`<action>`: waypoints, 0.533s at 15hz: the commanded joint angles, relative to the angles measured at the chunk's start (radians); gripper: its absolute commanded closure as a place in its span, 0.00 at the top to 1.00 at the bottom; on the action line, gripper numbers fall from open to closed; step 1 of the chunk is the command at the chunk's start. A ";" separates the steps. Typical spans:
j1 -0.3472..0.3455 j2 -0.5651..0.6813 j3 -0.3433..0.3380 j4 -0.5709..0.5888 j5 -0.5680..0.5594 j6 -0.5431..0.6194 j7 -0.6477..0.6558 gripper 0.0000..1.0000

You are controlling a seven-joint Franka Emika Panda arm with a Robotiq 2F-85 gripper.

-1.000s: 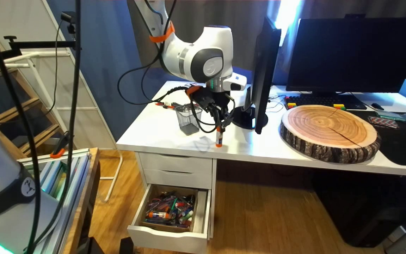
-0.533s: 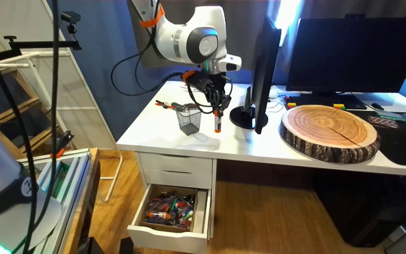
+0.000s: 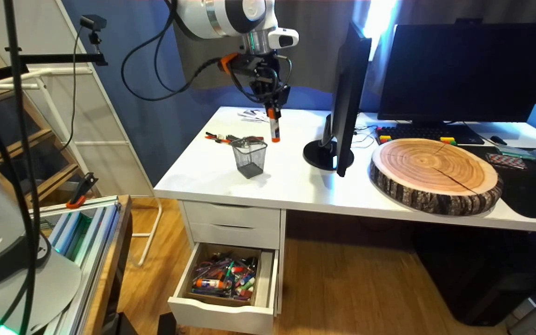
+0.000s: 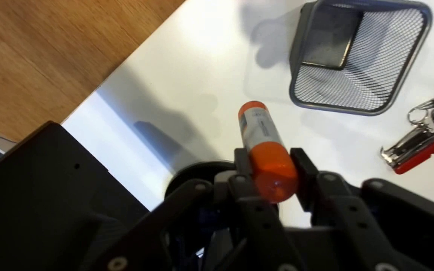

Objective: Put the bin on its bottom, then place the glue stick inside

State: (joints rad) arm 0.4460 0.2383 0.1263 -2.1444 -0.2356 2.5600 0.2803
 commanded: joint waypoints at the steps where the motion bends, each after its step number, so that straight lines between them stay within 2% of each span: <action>1: -0.023 -0.033 0.074 -0.018 0.031 -0.033 -0.033 0.08; 8: -0.038 0.023 0.133 -0.016 0.081 -0.059 -0.071 0.08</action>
State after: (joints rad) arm 0.4346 0.2465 0.2324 -2.1526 -0.2012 2.5097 0.2557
